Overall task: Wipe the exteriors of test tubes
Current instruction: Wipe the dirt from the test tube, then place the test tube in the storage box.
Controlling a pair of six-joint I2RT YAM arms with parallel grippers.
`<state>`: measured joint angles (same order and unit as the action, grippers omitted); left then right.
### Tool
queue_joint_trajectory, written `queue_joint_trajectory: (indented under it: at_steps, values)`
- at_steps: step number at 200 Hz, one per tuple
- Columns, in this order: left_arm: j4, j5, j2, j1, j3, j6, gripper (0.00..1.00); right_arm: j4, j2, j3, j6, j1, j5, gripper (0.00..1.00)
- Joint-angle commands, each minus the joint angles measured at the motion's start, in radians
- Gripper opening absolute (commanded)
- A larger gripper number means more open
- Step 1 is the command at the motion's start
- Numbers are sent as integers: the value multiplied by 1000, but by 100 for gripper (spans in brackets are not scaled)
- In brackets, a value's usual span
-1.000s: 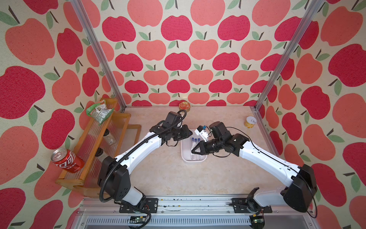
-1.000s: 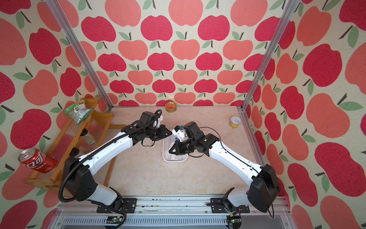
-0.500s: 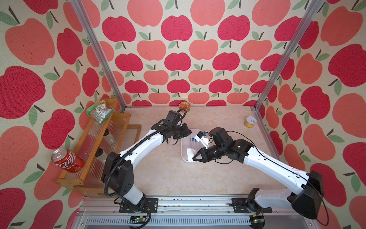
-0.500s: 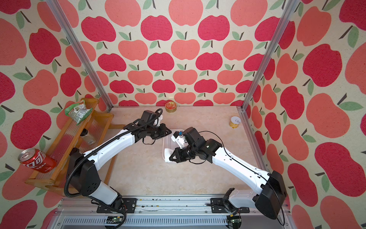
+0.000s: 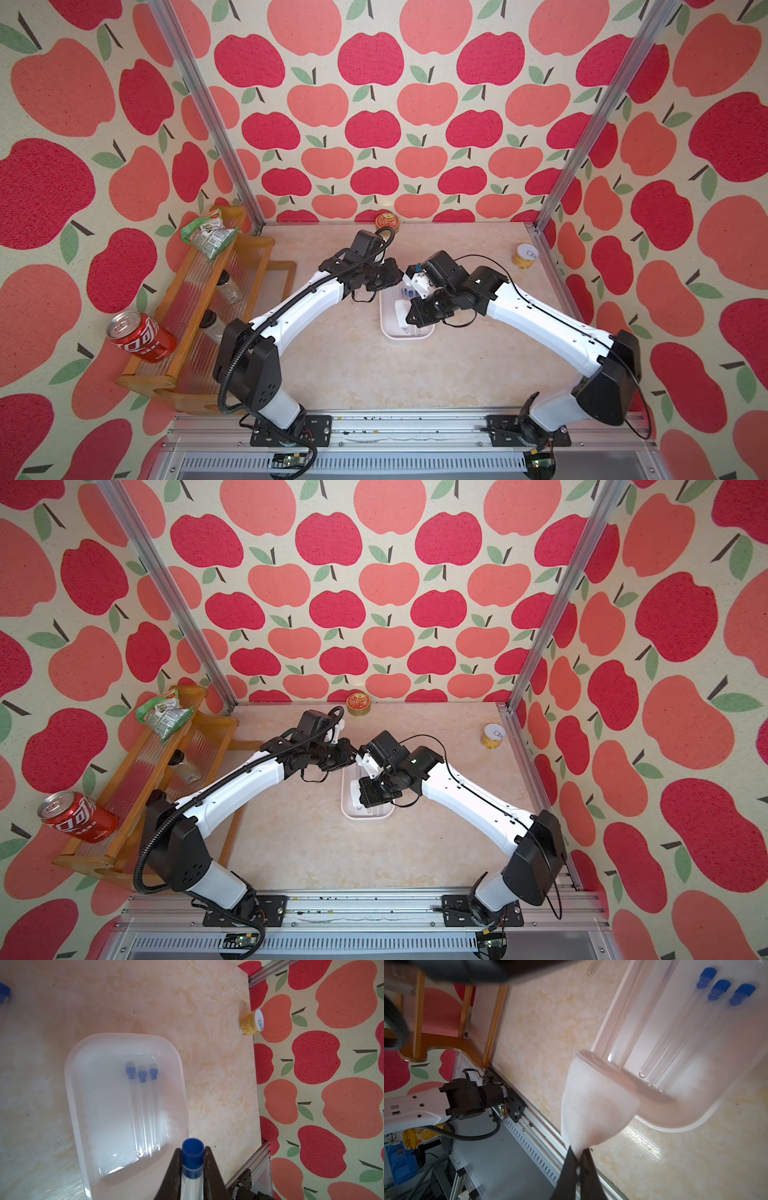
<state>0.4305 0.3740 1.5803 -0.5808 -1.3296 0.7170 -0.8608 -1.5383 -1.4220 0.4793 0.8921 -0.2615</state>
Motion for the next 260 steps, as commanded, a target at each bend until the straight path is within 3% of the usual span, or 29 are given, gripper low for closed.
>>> queue_joint_trajectory:
  at_steps: [1,34,68,134,152,171,221,260]
  values:
    - [22,-7,-7,-4,-21,5,15,-75,-51,-71,-46,-37,53,0]
    - [19,-7,-23,-5,-2,6,15,-84,-110,-133,-68,-96,59,0]
    - [18,-12,-22,-4,9,3,15,-53,-106,-115,-67,-90,6,0]
    - [13,7,35,23,-36,-17,15,18,38,168,1,-8,4,0]
    - [15,12,48,30,-51,-22,15,18,83,264,19,-1,36,0]
    - [20,17,63,36,-62,-33,15,-34,124,331,9,-12,146,0]
    - [49,8,117,46,-89,-66,15,-142,225,347,-12,-117,351,0]
    - [96,-30,182,46,-131,-105,15,-137,276,342,-28,-176,341,0]
